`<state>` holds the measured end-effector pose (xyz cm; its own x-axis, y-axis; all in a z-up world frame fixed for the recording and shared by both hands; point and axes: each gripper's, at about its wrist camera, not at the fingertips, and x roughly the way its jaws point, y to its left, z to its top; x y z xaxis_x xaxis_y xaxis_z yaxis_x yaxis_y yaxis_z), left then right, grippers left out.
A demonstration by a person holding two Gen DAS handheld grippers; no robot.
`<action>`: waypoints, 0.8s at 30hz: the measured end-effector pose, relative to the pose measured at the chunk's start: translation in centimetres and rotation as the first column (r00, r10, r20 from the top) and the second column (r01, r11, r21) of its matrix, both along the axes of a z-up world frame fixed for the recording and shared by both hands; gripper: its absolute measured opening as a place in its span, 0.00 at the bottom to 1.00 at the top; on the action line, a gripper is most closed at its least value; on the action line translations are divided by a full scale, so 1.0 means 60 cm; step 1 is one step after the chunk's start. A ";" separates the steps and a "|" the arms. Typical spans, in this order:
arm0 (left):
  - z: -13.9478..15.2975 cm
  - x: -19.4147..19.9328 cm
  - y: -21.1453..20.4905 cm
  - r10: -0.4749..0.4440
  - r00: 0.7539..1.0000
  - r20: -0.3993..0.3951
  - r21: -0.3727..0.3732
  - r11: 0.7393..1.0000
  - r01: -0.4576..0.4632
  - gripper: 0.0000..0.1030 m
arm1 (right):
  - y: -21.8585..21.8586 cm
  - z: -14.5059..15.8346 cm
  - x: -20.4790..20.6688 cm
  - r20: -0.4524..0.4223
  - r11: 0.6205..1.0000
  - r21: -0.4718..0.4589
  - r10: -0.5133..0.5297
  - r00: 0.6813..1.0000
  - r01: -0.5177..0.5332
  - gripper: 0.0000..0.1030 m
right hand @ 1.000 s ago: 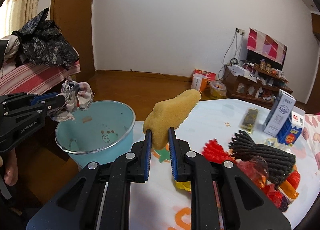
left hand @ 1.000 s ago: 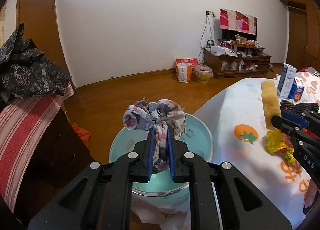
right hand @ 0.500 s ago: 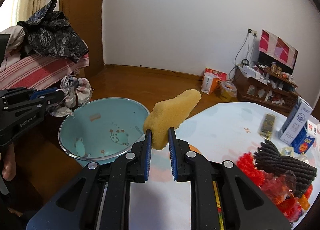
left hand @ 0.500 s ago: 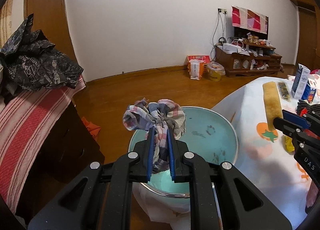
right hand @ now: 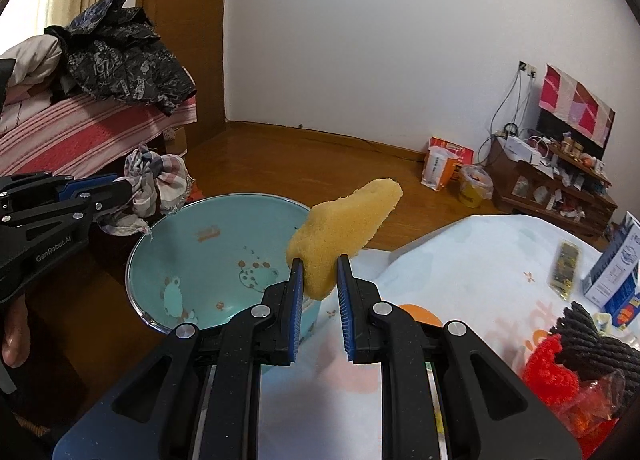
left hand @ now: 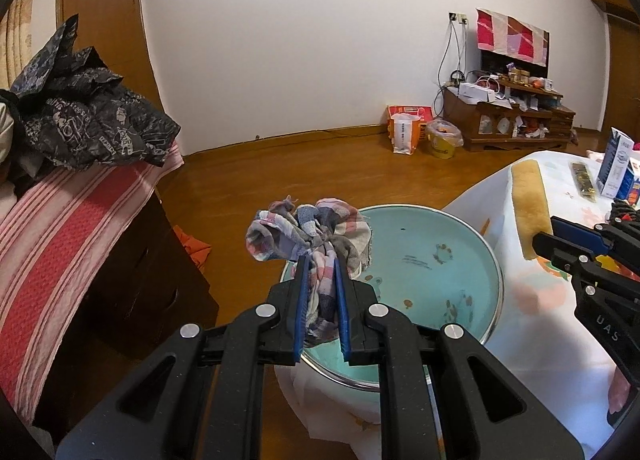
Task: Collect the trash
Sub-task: 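Carry the cloth and sponge with both tools over the light-blue bucket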
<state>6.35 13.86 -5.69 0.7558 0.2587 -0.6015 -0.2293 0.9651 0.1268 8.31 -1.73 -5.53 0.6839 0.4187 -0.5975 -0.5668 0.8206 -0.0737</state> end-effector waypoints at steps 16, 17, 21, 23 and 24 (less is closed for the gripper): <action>-0.008 -0.001 0.007 0.009 1.000 -0.002 -0.013 1.000 -0.009 0.13 | 0.029 0.003 0.008 -0.014 0.999 0.005 0.046 0.999 -0.046 0.17; -0.008 -0.001 0.007 0.009 1.000 -0.002 -0.012 1.000 -0.009 0.13 | 0.031 0.003 0.008 -0.014 0.999 0.003 0.051 0.999 -0.050 0.17; -0.008 -0.001 0.007 0.010 1.000 -0.002 -0.013 1.000 -0.010 0.13 | 0.041 0.004 0.007 -0.013 0.998 0.000 0.062 0.998 -0.062 0.17; -0.008 -0.001 0.008 0.010 1.000 -0.002 -0.014 1.000 -0.010 0.13 | 0.044 0.005 0.006 -0.012 0.998 -0.001 0.068 0.998 -0.068 0.17; -0.008 -0.001 0.009 0.010 1.000 -0.002 -0.015 1.000 -0.010 0.13 | 0.046 0.005 0.006 -0.012 0.998 -0.001 0.070 0.997 -0.070 0.17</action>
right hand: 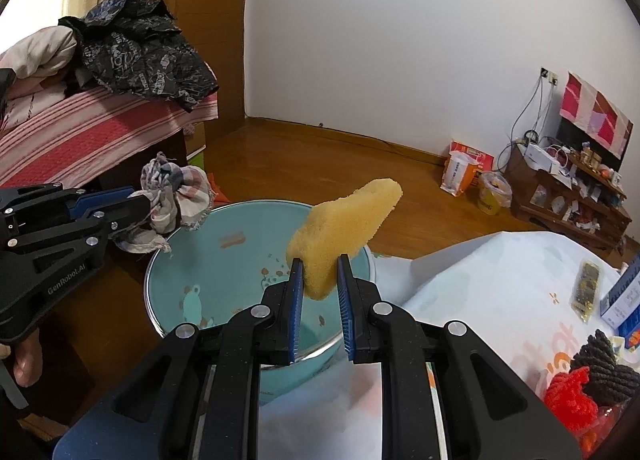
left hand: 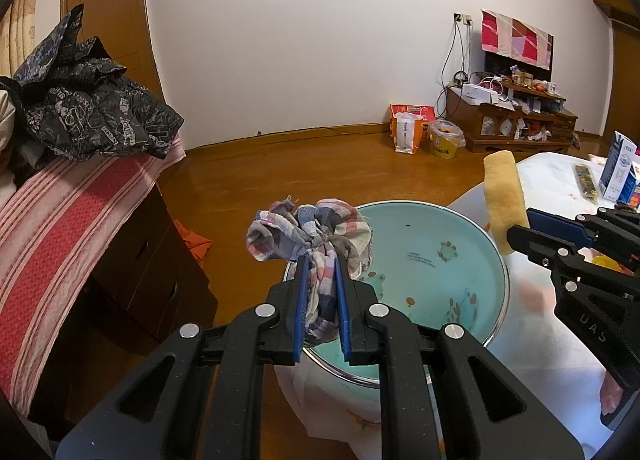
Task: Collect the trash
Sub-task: 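Carry the cloth and sponge with both tools over the light-blue bucket, then open both tools to drop the cloth and sponge into the bucket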
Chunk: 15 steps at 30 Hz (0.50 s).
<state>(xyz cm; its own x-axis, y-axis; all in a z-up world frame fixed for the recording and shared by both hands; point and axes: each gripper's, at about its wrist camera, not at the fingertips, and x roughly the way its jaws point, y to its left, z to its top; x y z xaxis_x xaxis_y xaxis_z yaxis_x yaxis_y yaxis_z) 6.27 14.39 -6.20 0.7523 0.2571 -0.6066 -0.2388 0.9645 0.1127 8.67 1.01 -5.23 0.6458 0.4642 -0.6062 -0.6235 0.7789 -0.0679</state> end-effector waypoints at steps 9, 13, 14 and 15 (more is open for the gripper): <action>-0.001 -0.002 0.003 -0.001 1.000 0.002 -0.005 1.000 0.001 0.13 | 0.003 -0.003 -0.003 -0.001 1.000 -0.008 0.009 1.000 -0.009 0.17; -0.002 -0.002 0.003 -0.003 1.000 0.001 -0.007 1.000 0.003 0.13 | 0.004 -0.003 -0.003 -0.002 1.000 -0.012 0.011 1.000 -0.011 0.17; -0.002 -0.001 0.002 -0.003 1.000 0.000 -0.008 1.000 0.003 0.13 | 0.005 -0.003 -0.003 -0.002 1.000 -0.013 0.012 1.000 -0.012 0.17; -0.001 0.000 0.003 -0.004 1.000 0.000 -0.008 1.000 0.004 0.13 | 0.005 -0.003 -0.002 -0.002 1.000 -0.013 0.012 1.000 -0.012 0.17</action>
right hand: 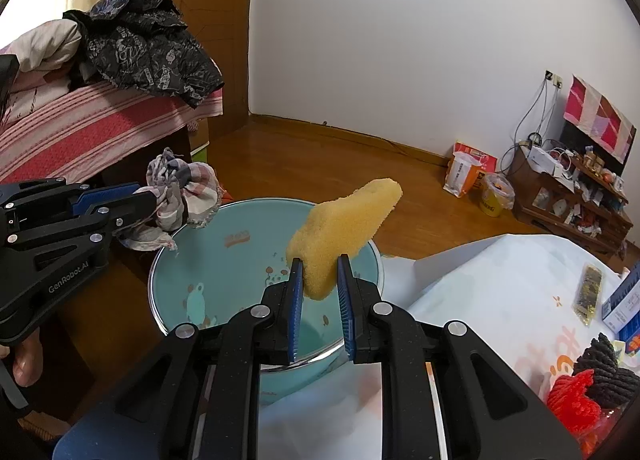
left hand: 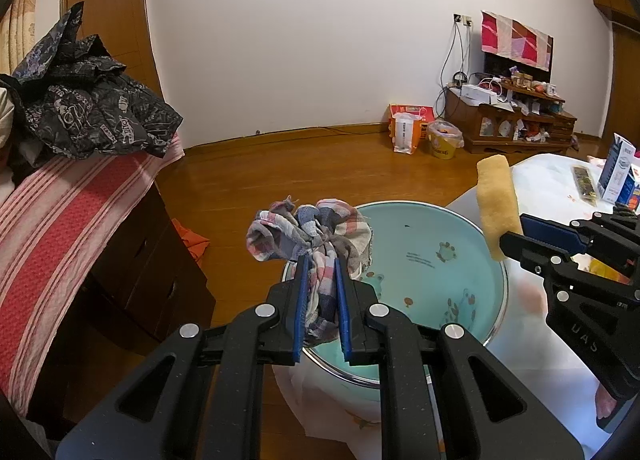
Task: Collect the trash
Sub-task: 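Open both tools to drop the cloth and sponge into the bucket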
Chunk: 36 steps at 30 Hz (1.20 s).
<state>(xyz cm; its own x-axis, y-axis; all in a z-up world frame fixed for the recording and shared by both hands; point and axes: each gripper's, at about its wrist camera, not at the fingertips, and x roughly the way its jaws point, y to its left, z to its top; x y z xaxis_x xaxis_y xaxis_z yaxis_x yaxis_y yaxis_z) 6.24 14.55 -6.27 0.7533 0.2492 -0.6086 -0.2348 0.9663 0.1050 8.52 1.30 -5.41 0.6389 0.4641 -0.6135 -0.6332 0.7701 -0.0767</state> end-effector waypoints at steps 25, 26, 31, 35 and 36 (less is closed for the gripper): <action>-0.005 -0.001 -0.016 -0.015 1.000 -0.008 -0.010 1.000 0.015 0.55 | 0.005 -0.018 0.000 -0.034 1.000 -0.028 -0.003 0.999 0.002 0.43; -0.005 -0.001 -0.016 -0.017 1.000 -0.009 -0.013 1.000 0.017 0.56 | -0.002 -0.015 -0.002 -0.032 1.000 -0.023 -0.013 0.999 0.012 0.43; -0.004 -0.004 -0.033 -0.050 0.999 -0.011 -0.020 0.999 0.050 0.56 | -0.054 0.007 -0.017 -0.005 0.995 -0.017 -0.098 0.995 0.097 0.44; -0.015 -0.004 -0.072 -0.105 0.994 -0.035 -0.023 0.994 0.104 0.56 | -0.136 0.037 -0.050 0.037 0.980 0.001 -0.199 0.979 0.199 0.44; -0.018 -0.003 -0.084 -0.122 0.991 -0.044 -0.028 0.992 0.121 0.56 | -0.157 0.043 -0.058 0.049 0.975 0.002 -0.220 0.974 0.220 0.44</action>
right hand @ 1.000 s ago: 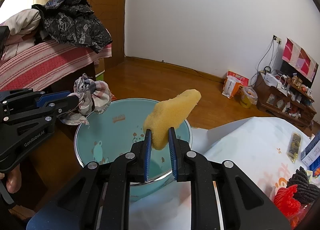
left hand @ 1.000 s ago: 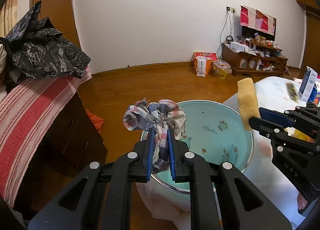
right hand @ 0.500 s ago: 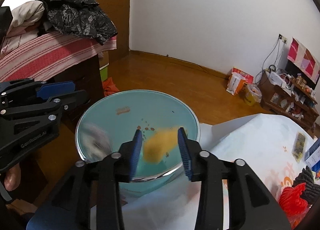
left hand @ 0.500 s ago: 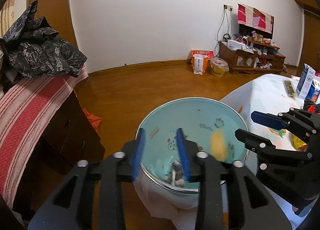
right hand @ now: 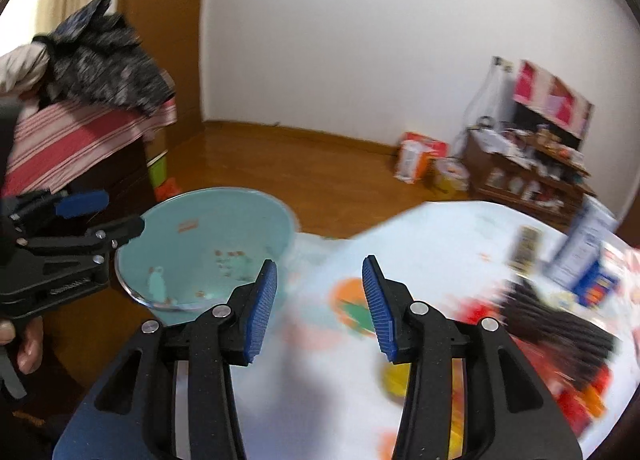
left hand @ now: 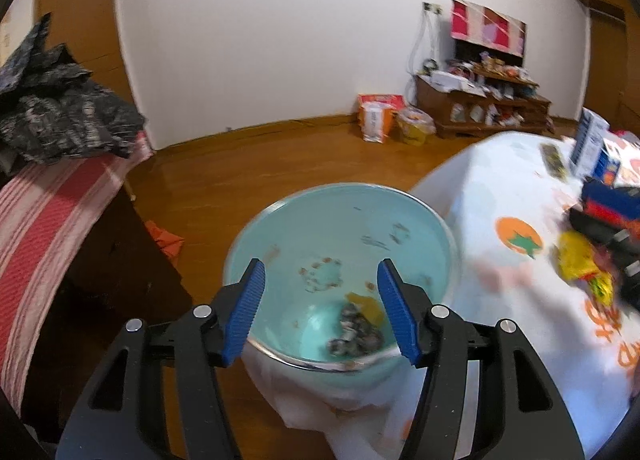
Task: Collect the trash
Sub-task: 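Open both tools to drop the cloth and sponge into the bucket, then grasp the yellow plastic wrapper with the left tool while the right tool grasps the black spiky item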
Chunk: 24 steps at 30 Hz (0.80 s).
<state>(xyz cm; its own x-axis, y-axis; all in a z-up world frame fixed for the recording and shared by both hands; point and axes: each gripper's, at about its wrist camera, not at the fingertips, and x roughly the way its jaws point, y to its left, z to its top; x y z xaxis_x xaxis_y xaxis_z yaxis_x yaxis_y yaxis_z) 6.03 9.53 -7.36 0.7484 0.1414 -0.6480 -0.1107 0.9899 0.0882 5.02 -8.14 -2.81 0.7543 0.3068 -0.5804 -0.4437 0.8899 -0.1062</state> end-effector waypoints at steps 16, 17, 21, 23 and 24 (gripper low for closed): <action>-0.007 0.001 -0.269 -0.278 0.960 -0.029 0.021 0.960 0.279 0.69 | -0.425 -0.035 -0.121 -0.068 0.848 0.081 -0.520 0.851 0.525 0.55; -0.009 0.002 -0.293 -0.296 0.955 -0.036 0.015 0.955 0.296 0.74 | -0.436 -0.039 -0.124 -0.069 0.838 0.077 -0.537 0.841 0.541 0.56; -0.015 0.001 -0.348 -0.329 0.943 -0.047 0.012 0.944 0.330 0.81 | -0.455 -0.045 -0.130 -0.070 0.823 0.082 -0.557 0.827 0.562 0.58; -0.026 0.002 -0.375 -0.345 0.937 -0.063 0.009 0.938 0.346 0.88 | -0.469 -0.053 -0.134 -0.073 0.816 0.101 -0.565 0.822 0.569 0.59; -0.032 0.004 -0.385 -0.349 0.934 -0.069 0.013 0.936 0.351 0.89 | -0.471 -0.055 -0.136 -0.075 0.813 0.111 -0.567 0.820 0.572 0.60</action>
